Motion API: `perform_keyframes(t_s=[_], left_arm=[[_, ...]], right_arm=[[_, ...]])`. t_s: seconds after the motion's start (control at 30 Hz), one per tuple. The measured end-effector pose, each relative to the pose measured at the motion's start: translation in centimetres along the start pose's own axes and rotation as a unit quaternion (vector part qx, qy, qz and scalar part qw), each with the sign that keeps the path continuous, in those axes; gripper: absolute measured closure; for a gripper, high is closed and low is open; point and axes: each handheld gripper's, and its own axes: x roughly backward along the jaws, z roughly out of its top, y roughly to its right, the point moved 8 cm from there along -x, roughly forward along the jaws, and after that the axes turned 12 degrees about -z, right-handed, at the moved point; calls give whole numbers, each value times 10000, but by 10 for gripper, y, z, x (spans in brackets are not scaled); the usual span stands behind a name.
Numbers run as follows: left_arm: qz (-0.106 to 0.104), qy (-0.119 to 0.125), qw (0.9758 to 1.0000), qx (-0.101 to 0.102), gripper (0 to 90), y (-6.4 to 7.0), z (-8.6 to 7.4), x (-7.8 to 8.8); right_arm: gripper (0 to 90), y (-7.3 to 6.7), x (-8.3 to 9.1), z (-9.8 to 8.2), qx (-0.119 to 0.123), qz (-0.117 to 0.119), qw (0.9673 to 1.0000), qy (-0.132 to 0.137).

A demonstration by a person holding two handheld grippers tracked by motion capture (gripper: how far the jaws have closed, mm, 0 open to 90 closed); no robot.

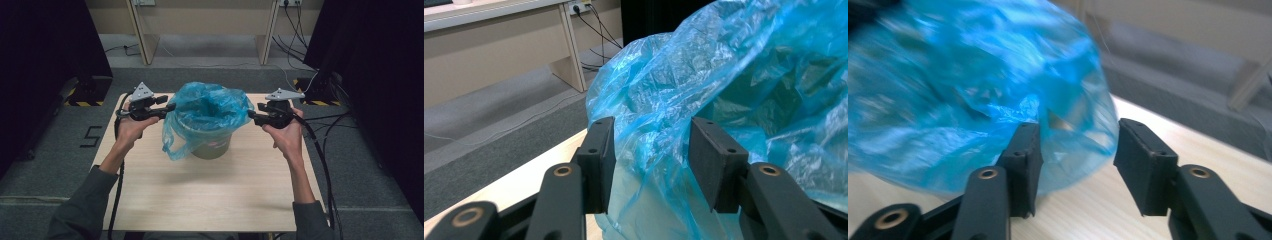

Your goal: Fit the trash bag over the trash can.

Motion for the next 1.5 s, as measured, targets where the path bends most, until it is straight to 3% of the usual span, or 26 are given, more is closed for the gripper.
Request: perform_keyframes(t_s=[0.1, 0.17, 0.3, 0.5, 0.57, 0.7, 0.87, 0.93, 1.0, 1.07, 1.13, 1.23, 1.37, 1.5], left_arm=[[-39, -6, 10000, -17, 567, 1, 2, -2], [-44, -28, 10000, -27, 587, 0, 2, -3], [-48, -51, 10000, -16, 604, -2, 2, -4], [48, -18, 10000, 41, 669, -12, 0, -5], [118, -25, 9999, 38, 701, -17, 1, -5], [293, -100, 9995, -63, 740, -27, 1, -8], [332, -131, 9990, 264, 740, -43, -11, -14], [390, -185, 9985, 322, 715, -47, -18, -13], [321, -144, 9985, 424, 647, -47, -22, -10], [267, -136, 9988, 380, 588, -45, -22, -5], [270, -135, 9990, 330, 538, -41, -21, 0], [259, -96, 9992, 301, 490, -37, -18, 4], [205, -64, 9993, 304, 460, -31, -14, 8], [167, 15, 9995, 255, 409, -22, -7, 14]], right_arm=[[466, -15, 5, 6, -25, 291, 9995, 80], [460, -19, 4, 9, 101, 257, 9996, 42], [471, -16, -4, 8, 14, 233, 9997, -78], [714, -11, -26, -1, 337, 263, 9988, -224], [760, -3, -36, -4, 216, 286, 9990, -267], [779, 7, -53, -8, 126, 236, 9989, -391], [731, 5, -65, -16, 221, 180, 9982, -526], [660, 6, -63, -18, 276, 55, 9979, -578], [569, 9, -56, -20, 325, -114, 9971, -679], [493, 14, -45, -19, 173, -223, 9973, -672], [457, 19, -31, -14, 69, -257, 9980, -567], [422, 19, -7, -3, -102, -261, 9994, -199], [413, -3, 12, 6, -182, 3, 9997, 137], [413, -33, 13, 13, -119, 224, 9992, 308]])
